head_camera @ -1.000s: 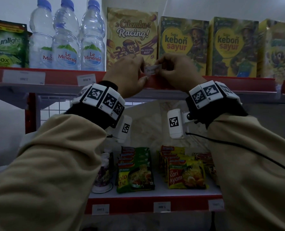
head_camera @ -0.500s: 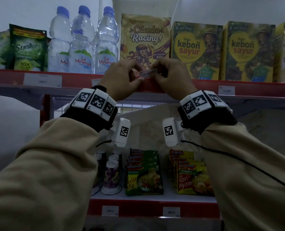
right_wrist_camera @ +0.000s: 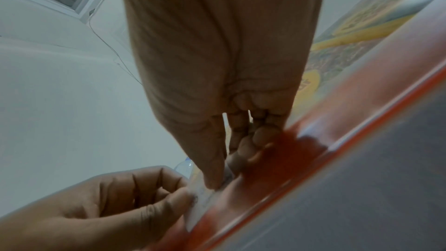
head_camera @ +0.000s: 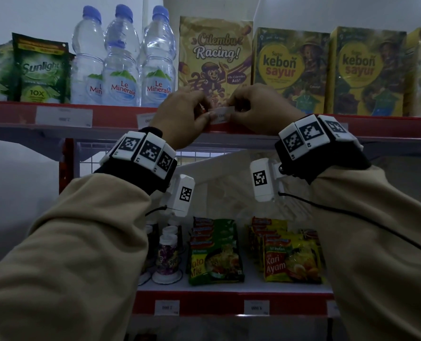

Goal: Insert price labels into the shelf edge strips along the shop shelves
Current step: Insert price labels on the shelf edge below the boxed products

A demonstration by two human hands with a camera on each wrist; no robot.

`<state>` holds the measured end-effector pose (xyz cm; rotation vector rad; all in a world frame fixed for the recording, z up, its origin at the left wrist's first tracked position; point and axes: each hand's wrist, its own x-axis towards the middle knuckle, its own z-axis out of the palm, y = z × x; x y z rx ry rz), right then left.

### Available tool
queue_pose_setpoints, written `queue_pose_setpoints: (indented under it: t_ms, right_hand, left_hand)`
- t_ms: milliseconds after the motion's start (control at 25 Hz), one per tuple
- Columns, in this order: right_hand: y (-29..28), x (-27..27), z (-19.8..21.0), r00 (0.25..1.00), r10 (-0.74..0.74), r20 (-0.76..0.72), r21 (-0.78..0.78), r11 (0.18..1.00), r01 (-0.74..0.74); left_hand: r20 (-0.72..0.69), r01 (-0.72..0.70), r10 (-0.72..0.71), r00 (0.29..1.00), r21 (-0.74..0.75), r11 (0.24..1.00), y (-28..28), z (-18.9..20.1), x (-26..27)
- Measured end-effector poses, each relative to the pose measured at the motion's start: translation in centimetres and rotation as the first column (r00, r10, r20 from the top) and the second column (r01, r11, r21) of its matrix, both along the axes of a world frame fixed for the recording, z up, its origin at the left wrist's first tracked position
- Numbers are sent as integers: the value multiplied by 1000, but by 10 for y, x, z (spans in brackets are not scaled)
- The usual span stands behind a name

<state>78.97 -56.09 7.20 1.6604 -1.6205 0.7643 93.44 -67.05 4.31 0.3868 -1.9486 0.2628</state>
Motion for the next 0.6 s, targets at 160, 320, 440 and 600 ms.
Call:
queue_pose_setpoints:
  t_ms: [160, 320, 440, 600]
  right_hand:
    - [4, 3, 4, 999, -5, 42, 65, 998, 2]
    - [3, 6, 2, 996, -87, -13, 68, 994, 88]
    - [3, 5, -1, 997, -80, -20, 51, 995, 81]
    - [1, 3, -2, 998, -59, -20, 34, 998, 59]
  left_hand:
    - [34, -32, 32, 999, 5, 999, 1, 1, 1]
    - [74, -86, 85, 994, 6, 996, 3, 2, 1]
    - [91, -112, 111, 990, 2, 994, 5, 2, 2]
    - [73, -98, 97, 993, 11, 995, 7, 2, 3]
